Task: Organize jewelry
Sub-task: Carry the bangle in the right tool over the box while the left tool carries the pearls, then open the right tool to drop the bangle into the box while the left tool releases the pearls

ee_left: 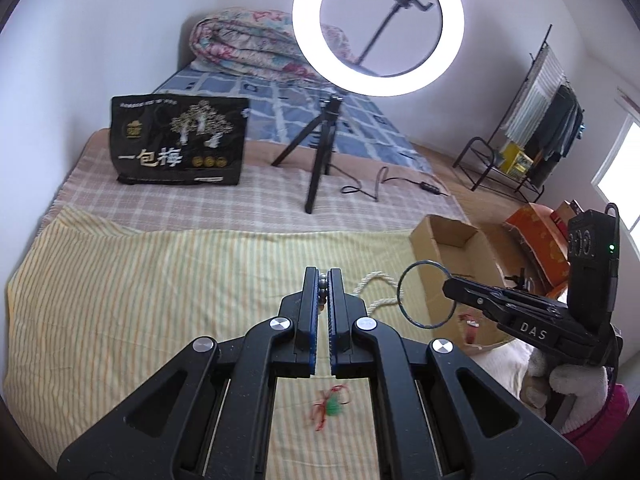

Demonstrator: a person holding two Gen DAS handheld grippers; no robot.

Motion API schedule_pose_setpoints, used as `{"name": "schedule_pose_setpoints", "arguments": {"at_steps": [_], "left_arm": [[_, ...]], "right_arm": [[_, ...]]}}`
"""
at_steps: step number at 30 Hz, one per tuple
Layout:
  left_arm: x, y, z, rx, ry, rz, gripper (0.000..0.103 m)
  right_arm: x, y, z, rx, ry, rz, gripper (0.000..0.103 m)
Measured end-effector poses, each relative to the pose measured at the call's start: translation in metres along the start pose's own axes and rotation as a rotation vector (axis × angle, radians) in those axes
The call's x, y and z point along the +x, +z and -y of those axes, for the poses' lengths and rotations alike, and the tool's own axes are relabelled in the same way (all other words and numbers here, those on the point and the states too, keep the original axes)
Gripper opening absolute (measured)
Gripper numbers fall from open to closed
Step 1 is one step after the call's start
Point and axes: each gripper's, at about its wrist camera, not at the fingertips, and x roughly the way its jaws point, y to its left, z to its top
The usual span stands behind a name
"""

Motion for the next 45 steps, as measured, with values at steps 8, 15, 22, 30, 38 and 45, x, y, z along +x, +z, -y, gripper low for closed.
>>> {"name": "schedule_pose_setpoints", "arguments": {"at_steps": [8, 15, 22, 30, 38, 45], "left_arm": [[0.011, -0.003, 0.063, 0.056, -0.093, -0.002, 0.002], [0.026, -0.013, 0.118, 0.108, -0.170, -0.022, 0.001], [0.045, -0.023, 0.162, 0.165, -0.220, -0.047, 0.002], [0.069, -0.032, 0.204, 0.190, -0.281, -0.078, 0.001], [0.088, -0.043, 0.233, 0.215, -0.309, -0.116, 0.001], [0.107, -0.054, 0.249, 0.237, -0.319, -0.150, 0.002]], "right_arm": [[-0.037, 0.001, 0.039, 0.047, -0.051, 0.055, 0.002], [-0.064, -0.001, 0.076, 0.097, -0.093, 0.094, 0.002], [-0.081, -0.004, 0.118, 0.151, -0.143, 0.114, 0.002], [-0.085, -0.001, 0.162, 0.191, -0.190, 0.116, 0.003], [-0.075, 0.005, 0.190, 0.202, -0.208, 0.114, 0.002], [-0.065, 0.010, 0.204, 0.218, -0.213, 0.133, 0.003]]}}
